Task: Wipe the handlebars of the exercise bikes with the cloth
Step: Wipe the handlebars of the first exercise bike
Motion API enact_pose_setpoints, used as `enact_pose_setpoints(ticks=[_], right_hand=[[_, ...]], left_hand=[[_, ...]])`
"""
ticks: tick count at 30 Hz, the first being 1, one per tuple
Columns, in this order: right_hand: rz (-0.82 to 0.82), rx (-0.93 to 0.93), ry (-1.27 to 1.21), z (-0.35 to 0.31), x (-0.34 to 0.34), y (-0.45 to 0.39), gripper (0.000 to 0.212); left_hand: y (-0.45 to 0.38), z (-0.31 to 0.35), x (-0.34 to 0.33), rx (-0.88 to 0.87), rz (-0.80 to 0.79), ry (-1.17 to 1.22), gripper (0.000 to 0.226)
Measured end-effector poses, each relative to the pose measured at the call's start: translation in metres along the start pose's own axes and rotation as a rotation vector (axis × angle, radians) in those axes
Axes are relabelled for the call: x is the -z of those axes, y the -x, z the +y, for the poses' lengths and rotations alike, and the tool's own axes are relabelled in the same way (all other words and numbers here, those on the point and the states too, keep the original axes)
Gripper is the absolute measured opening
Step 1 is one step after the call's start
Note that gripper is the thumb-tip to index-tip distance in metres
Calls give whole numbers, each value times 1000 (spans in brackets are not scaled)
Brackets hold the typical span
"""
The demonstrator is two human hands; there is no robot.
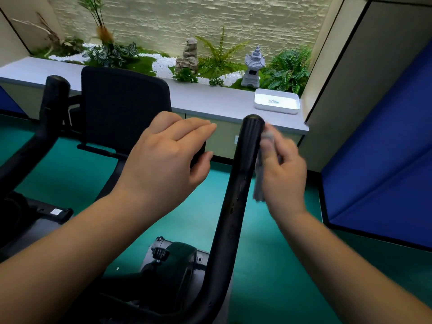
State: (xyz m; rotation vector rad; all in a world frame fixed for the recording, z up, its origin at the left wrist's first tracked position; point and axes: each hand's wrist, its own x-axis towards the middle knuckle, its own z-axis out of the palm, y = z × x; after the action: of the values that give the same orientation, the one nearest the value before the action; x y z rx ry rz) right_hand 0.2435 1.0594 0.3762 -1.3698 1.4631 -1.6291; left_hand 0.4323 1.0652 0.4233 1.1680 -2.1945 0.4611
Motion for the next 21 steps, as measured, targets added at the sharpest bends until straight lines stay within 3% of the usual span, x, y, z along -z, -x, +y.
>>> enact_pose_setpoints(ticks=[4,7,11,16,21], right_hand=[[39,-8,34,13,3,41,34],[94,221,105,-9,7,22,40],[25,417,202,-13,3,21,32],[-121,355,252,-2,11,63,31],[-64,332,296,-26,7,23,35]], left_hand=[[3,-1,2,-1,-33,-5,41],[2,-2,3,-11,-41,3,43],[3,0,1,-13,-37,5,43],[6,-1,2,-9,-50,23,46],[6,-2,4,-7,-83,29,51]])
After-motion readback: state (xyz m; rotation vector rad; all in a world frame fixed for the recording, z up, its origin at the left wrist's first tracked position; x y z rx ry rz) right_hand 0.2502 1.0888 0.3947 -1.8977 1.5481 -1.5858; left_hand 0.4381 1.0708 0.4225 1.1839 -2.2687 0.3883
